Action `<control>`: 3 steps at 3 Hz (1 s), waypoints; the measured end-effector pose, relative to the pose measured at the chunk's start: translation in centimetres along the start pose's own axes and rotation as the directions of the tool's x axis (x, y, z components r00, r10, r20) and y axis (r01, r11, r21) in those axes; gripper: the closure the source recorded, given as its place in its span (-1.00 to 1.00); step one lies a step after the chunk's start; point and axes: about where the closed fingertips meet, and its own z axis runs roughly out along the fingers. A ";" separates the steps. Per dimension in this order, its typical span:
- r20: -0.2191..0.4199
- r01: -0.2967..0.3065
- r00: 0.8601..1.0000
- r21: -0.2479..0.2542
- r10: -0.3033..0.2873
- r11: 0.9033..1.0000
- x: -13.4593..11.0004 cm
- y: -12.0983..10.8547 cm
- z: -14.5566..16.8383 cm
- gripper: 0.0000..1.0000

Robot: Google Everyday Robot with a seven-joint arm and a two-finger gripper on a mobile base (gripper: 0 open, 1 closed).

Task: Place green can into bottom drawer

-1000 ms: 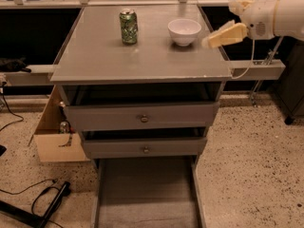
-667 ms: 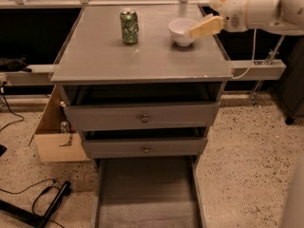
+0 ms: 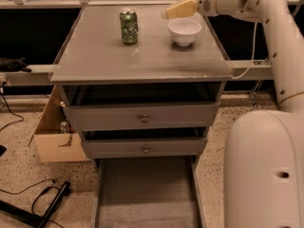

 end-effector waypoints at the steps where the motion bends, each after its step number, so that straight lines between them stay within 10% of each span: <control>1: 0.062 -0.016 0.998 -0.031 0.018 0.999 -1.0 0.5 4.6 -1.00; 3: 0.060 -0.060 0.996 -0.100 0.066 0.993 0.4 3.6 13.4 -1.00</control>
Offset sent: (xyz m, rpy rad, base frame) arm 0.0714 0.1502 -0.0350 0.1511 0.0653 0.1527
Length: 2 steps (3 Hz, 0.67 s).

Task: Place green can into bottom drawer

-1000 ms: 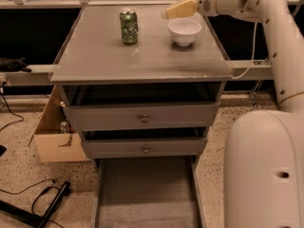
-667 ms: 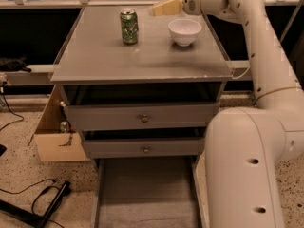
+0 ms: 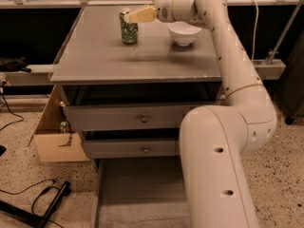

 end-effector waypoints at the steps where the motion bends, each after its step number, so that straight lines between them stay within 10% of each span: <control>1: 0.010 -0.019 1.000 0.009 0.018 1.000 2.3 -0.5 2.5 -1.00; 2: 0.036 -0.025 0.999 0.029 0.024 0.999 4.6 -1.5 4.6 -1.00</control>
Offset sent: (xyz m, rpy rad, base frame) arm 0.0766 0.0223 -0.0748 0.0731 -0.0228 -0.0664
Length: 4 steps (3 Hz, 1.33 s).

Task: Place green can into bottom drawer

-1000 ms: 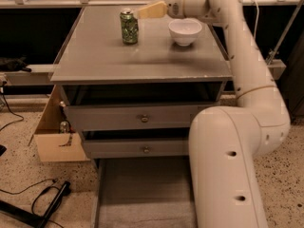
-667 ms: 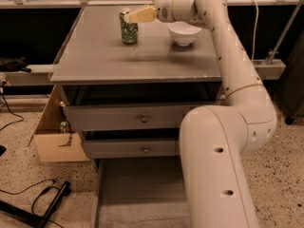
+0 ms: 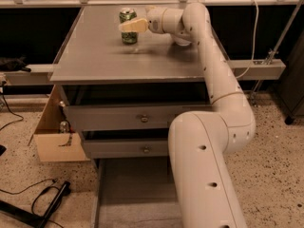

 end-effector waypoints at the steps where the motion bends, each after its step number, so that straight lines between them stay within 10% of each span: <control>1: 0.024 0.003 1.000 0.011 -0.004 1.000 0.9 -0.3 1.5 -0.63; 4: 0.040 0.110 0.993 0.002 -0.110 0.994 -5.5 2.0 1.7 0.92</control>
Offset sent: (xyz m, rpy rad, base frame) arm -0.0209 0.0286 0.0717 0.0179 -0.1632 0.0352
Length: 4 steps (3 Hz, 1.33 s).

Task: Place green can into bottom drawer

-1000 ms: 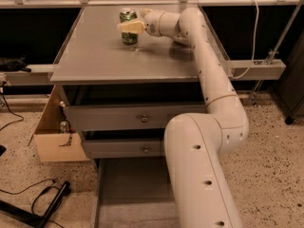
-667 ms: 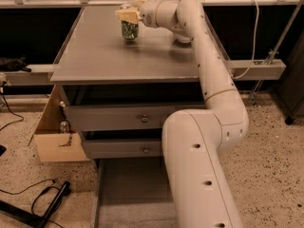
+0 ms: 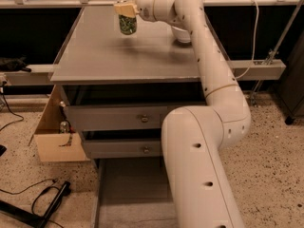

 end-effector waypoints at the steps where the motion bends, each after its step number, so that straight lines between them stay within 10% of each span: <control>1: 0.000 0.000 1.000 0.000 0.000 1.000 0.0 0.0 0.0 1.00; 3: -0.022 -0.008 1.000 0.001 0.008 1.000 -1.3 0.1 -1.7 1.00; 4: 0.037 -0.009 0.999 0.089 0.006 0.996 -7.6 -1.4 -8.9 1.00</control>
Offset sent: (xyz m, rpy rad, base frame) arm -0.0012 -0.0086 0.0095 -0.0261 0.0001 -0.0041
